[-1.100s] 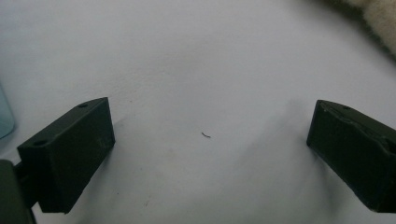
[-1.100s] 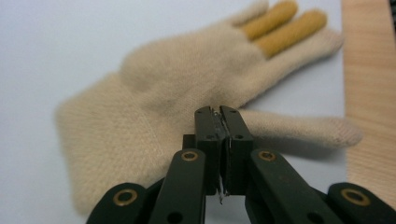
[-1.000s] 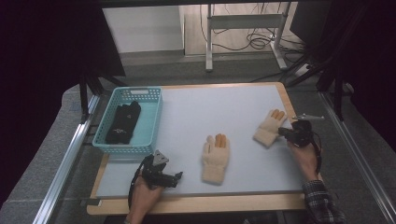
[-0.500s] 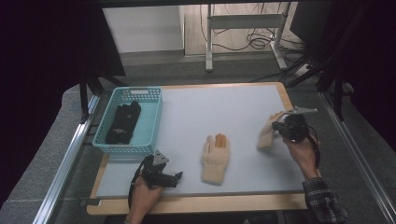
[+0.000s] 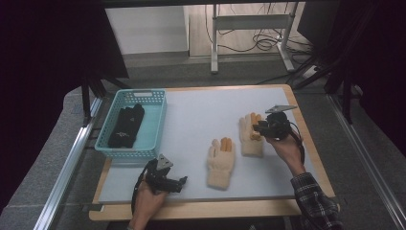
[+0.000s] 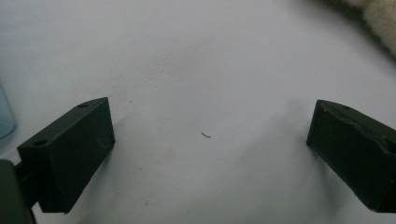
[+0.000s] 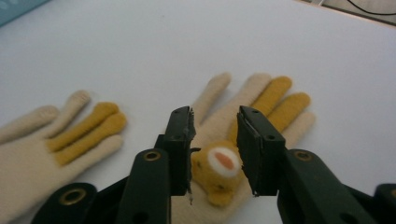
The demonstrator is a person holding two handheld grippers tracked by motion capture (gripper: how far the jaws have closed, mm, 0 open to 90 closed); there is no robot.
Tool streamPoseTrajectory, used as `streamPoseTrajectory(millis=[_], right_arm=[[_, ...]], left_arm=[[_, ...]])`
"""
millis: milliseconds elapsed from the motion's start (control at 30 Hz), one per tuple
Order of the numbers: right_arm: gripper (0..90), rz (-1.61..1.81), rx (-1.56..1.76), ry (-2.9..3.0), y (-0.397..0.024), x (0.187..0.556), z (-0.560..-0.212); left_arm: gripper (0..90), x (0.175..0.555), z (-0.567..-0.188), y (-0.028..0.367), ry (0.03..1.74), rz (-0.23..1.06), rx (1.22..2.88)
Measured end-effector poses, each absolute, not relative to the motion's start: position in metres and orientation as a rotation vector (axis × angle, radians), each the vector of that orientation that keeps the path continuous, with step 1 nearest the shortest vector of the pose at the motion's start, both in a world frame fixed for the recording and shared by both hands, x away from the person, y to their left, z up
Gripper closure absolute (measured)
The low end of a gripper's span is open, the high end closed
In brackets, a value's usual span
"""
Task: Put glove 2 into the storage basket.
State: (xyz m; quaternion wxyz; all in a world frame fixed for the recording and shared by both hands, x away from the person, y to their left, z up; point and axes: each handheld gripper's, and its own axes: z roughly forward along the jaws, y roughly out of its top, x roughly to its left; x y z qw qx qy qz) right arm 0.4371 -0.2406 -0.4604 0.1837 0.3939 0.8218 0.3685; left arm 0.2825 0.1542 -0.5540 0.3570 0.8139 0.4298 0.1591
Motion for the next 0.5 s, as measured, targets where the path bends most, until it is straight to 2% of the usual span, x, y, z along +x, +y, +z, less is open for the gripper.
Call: streamPoseTrajectory(millis=[333,500], right_arm=[[44.5,0.967,1.003,2.369,-0.246,0.442,-0.495],[41.5,0.911,0.953,2.402,-0.238,0.446,-0.510]], left_arm=[[1.3,0.282,-0.554,0.154,1.110,0.411,2.101],[1.3,0.282,-0.554,0.154,1.110,0.411,2.101]])
